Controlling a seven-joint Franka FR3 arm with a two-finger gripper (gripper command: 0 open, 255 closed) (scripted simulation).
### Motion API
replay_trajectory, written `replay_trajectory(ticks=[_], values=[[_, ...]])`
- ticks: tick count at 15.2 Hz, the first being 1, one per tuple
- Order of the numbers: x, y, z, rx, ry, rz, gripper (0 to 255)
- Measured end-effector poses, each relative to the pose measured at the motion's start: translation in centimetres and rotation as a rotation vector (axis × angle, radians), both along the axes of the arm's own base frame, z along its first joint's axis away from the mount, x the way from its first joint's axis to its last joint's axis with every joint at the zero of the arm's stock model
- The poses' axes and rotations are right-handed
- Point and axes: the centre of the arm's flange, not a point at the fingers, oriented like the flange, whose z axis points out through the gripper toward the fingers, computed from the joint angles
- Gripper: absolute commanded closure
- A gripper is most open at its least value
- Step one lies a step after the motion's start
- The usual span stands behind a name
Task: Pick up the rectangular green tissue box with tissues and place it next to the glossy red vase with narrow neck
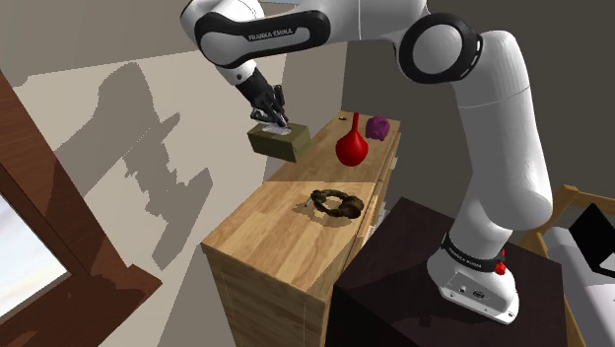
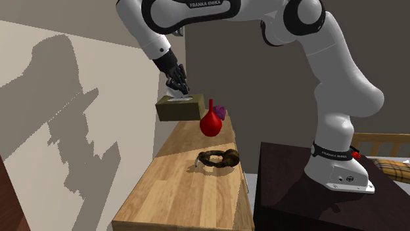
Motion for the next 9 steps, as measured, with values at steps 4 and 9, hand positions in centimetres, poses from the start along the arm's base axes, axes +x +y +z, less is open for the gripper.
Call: replay_trajectory(ticks=[4, 9], values=[[-0.4, -0.2, 0.2, -0.012, 0.031, 0.005, 255], [-0.6, -4.4, 1.2, 0.011, 0.009, 0.028, 255]])
